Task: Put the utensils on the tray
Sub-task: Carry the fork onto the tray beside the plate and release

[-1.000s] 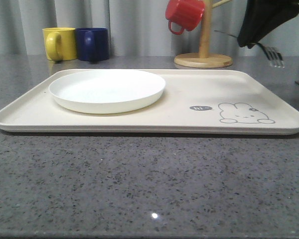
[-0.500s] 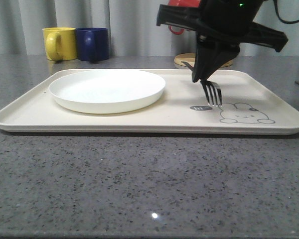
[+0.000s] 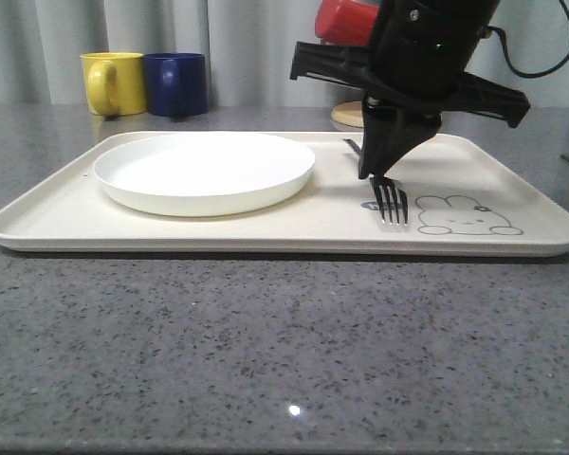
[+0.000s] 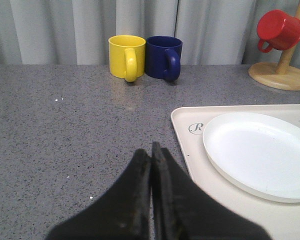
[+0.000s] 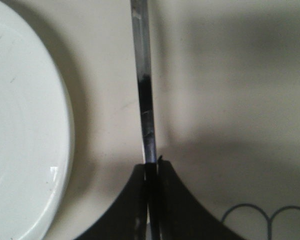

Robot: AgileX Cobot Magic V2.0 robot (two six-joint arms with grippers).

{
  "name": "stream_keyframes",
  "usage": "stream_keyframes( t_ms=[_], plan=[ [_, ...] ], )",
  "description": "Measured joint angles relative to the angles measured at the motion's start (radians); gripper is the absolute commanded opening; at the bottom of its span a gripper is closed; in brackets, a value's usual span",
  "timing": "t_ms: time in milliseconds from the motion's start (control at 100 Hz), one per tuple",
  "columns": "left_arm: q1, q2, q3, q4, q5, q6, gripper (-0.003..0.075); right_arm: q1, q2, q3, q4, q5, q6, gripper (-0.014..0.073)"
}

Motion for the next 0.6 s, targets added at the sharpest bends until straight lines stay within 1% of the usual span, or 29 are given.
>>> stream_keyframes(
  t_ms=[100, 270, 360, 460, 600],
  plan=[
    [0.0, 0.0, 0.0, 0.0, 0.0, 0.0, -0.0018, 0.0, 0.013, 0.0, 0.004, 0.0, 0.0, 0.0069],
    [0.0, 0.0, 0.0, 0.0, 0.0, 0.0, -0.0018, 0.0, 0.023, 0.0, 0.012, -0.005, 0.0, 0.0225],
    [0.0, 0.0, 0.0, 0.0, 0.0, 0.0, -0.0018, 0.0, 0.023, 0.0, 0.012, -0.009, 0.0, 0.0291],
    [0.0, 0.0, 0.0, 0.0, 0.0, 0.0, -0.0018, 0.0, 0.023, -0.002, 0.014, -0.009, 0.0, 0.0324],
    [0.0, 0.0, 0.0, 0.0, 0.0, 0.0, -0.0018, 0.0, 0.008, -0.002, 0.011, 0.009, 0.0, 0.0324]
  ],
)
